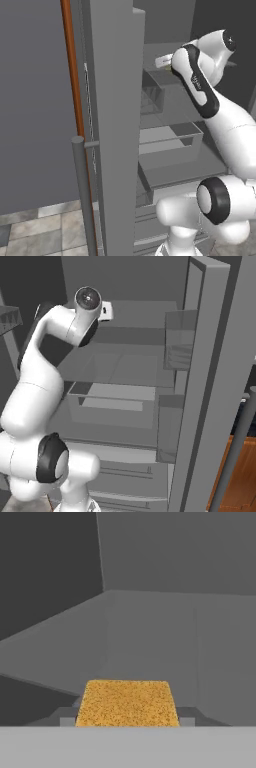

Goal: Take the cakes from the fridge and place them on the empty tray on the dining counter.

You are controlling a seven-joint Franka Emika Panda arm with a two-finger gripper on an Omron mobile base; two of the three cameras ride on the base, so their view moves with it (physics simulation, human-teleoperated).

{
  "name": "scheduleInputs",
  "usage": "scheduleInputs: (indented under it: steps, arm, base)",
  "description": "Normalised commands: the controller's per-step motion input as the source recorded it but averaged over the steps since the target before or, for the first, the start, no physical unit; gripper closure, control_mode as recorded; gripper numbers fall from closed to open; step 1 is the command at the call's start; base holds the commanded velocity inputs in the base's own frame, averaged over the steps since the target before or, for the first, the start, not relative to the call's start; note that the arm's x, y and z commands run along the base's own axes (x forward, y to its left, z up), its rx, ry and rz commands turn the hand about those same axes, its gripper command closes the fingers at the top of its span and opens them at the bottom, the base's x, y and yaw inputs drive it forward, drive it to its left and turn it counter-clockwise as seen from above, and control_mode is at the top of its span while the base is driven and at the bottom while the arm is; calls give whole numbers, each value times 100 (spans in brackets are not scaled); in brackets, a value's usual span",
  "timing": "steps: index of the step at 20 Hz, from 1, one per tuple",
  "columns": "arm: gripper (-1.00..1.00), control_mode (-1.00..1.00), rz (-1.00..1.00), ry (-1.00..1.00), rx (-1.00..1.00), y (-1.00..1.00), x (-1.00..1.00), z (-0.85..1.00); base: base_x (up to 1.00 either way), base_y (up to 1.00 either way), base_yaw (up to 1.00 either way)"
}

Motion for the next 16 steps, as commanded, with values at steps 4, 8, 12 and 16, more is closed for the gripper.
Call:
scheduleInputs:
  steps: [4, 8, 12, 16]
  arm:
    - [100, -100, 0, -13, 0, -12, -100, 6]
    - [100, -100, 0, -14, 0, -1, -100, 0]
    - [100, -100, 0, -13, 0, 0, -100, 0]
    - [100, -100, -1, -16, 0, 0, -100, 0]
  base:
    - [0, 0, 0]
    - [0, 0, 0]
    - [0, 0, 0]
    - [0, 0, 0]
